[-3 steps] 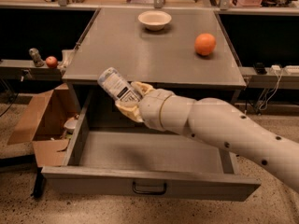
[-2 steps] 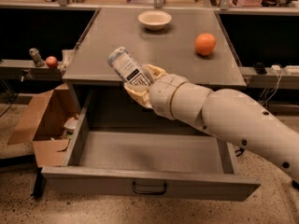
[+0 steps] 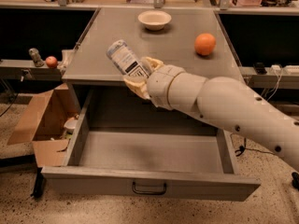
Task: Pick blue plastic bottle from top drawer and place on counter
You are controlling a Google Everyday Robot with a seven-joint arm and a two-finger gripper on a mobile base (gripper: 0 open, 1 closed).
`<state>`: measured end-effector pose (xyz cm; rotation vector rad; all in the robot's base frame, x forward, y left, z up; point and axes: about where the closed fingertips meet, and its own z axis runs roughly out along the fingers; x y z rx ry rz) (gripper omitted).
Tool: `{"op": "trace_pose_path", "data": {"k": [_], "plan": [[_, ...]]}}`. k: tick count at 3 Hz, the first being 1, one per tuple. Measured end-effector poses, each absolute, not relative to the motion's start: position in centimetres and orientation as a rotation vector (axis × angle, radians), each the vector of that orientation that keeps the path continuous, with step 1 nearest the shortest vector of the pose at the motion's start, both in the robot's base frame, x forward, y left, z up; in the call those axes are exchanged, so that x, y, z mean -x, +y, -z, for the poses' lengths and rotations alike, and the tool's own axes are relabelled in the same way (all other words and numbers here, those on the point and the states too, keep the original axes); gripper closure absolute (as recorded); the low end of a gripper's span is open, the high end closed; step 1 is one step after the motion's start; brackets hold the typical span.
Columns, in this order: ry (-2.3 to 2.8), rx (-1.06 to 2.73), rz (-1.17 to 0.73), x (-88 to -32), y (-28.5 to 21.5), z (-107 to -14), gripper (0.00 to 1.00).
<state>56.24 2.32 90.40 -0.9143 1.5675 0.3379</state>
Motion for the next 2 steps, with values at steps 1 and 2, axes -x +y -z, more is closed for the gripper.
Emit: {"op": "trace_pose_path", "data": {"k": [1,2], "plan": [[1.568,0.89,-0.314,-60.3,1.8,-92.7,1.0],[1.588,0.867,-0.312,-65.0,1.9,-93.6,1.0]]}}
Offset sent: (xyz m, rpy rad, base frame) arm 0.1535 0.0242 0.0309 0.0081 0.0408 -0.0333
